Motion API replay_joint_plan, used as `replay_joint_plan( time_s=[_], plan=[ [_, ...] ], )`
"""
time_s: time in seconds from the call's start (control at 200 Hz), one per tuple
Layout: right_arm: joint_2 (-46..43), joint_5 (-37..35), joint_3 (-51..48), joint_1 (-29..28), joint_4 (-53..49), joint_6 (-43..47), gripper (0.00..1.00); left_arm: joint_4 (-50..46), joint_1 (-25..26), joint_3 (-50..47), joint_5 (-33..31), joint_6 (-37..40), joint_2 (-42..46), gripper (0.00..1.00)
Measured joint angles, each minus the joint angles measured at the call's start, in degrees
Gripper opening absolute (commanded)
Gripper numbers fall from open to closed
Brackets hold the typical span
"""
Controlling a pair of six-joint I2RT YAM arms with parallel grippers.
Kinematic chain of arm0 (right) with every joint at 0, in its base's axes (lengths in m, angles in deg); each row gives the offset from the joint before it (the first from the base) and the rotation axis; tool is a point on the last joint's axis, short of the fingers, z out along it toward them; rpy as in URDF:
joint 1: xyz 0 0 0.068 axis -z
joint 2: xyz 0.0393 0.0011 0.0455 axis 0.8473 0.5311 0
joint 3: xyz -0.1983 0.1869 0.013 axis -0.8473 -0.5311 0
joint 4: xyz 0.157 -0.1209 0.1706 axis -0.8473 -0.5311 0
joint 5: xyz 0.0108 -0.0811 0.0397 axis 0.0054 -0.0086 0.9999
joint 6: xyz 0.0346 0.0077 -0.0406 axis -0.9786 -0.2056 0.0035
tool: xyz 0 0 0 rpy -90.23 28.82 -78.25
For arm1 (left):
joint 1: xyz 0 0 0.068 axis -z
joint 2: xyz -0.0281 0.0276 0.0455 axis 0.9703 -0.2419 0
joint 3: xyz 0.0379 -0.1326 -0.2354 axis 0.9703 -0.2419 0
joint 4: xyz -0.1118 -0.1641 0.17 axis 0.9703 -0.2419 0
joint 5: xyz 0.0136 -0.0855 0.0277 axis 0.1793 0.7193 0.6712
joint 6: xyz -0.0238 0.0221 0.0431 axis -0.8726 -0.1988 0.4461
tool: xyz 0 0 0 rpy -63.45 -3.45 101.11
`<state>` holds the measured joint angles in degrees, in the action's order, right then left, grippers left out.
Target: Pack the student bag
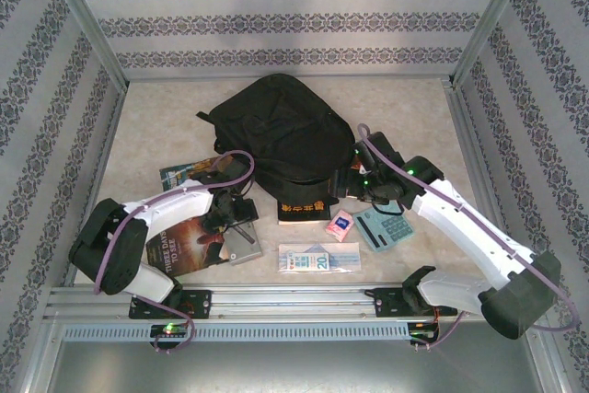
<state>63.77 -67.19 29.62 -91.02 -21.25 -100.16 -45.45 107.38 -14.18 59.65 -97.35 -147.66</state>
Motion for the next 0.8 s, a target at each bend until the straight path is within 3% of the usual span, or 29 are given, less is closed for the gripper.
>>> replay_joint_plan(
  time_s=[0.275, 0.475, 0.799],
  plan=[
    [-2.7, 2.3, -1.8, 0.4, 1.6, 1.6, 0.81, 0.6, -0.6, -0.1, 1.6, -0.5, 2.8, 0.78],
    [-3.9, 9.0, -4.2, 0.8, 6.1, 3.1, 0.8, -2.8, -2.9, 3.6, 2.1, -1.0, 6.9, 0.78],
    [-5.9, 25.6, -15.8, 1.4, 32.3, -2.7, 0.79, -5.6, -4.1, 15.8, 4.1, -10.2, 10.3, 0.78]
  ],
)
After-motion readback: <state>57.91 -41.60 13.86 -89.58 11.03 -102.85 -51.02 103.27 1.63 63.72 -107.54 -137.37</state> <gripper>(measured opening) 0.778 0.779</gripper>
